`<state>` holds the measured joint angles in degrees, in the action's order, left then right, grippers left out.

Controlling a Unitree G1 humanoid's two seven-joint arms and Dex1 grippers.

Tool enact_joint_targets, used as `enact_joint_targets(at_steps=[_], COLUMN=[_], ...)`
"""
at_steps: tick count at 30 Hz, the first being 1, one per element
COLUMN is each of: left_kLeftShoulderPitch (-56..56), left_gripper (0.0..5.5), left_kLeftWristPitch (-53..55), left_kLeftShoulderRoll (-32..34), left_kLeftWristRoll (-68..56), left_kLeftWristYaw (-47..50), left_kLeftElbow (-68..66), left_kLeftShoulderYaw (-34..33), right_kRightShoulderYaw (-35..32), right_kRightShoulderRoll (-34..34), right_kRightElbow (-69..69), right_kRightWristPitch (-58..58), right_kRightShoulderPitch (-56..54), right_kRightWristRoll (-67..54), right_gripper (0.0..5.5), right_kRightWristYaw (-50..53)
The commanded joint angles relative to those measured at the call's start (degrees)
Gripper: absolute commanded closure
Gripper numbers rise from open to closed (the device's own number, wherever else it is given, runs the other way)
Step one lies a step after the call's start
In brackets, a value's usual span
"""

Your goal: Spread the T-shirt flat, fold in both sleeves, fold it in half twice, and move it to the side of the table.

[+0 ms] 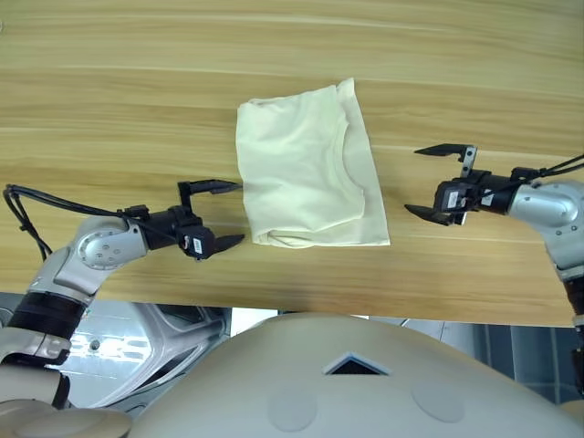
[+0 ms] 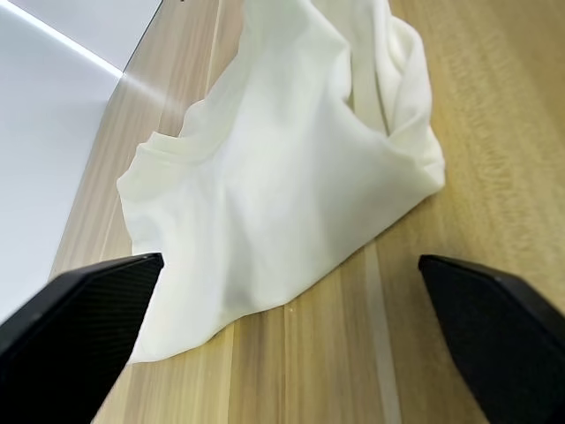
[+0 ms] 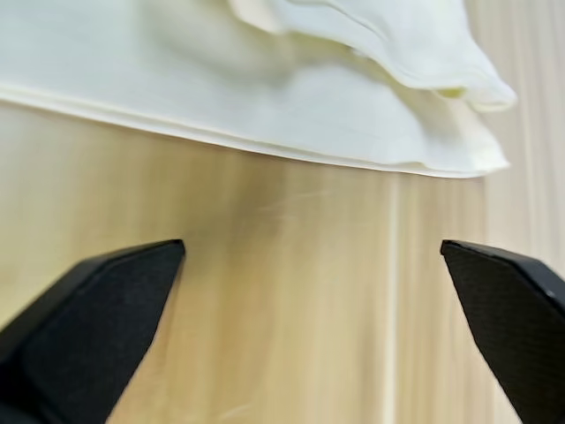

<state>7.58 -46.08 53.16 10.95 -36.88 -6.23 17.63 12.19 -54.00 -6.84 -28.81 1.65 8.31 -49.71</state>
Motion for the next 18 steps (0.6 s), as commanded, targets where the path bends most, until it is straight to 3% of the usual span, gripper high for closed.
enact_joint_targets(at_steps=[1,7,18], left_kLeftShoulderPitch=[0.68,-1.26,-1.41], left_gripper=[0.10,0.10,0.10], left_kLeftWristPitch=[1.31,1.34,0.06], left_kLeftShoulderRoll=[-0.63,-3.00,-5.00], left_kLeftWristRoll=[1.82,4.40,6.98], left_kLeftWristYaw=[-1.52,0.60,2.69], left_kLeftElbow=[0.58,-0.31,-0.72], left_kLeftShoulderYaw=[0.83,0.10,0.17], right_kRightShoulderYaw=[2.28,2.56,7.01], right_kRightShoulderRoll=[-1.79,-1.62,4.55], right_kRightElbow=[0.77,1.93,-0.88], right_kRightWristPitch=[-0.50,-0.87,0.35], right_kRightShoulderPitch=[4.06,5.02,1.00], right_kRightWristRoll=[-1.35,-3.07,1.82], right_gripper=[0.11,0.11,0.11], right_kRightWristYaw=[-4.70,-5.88,-2.65])
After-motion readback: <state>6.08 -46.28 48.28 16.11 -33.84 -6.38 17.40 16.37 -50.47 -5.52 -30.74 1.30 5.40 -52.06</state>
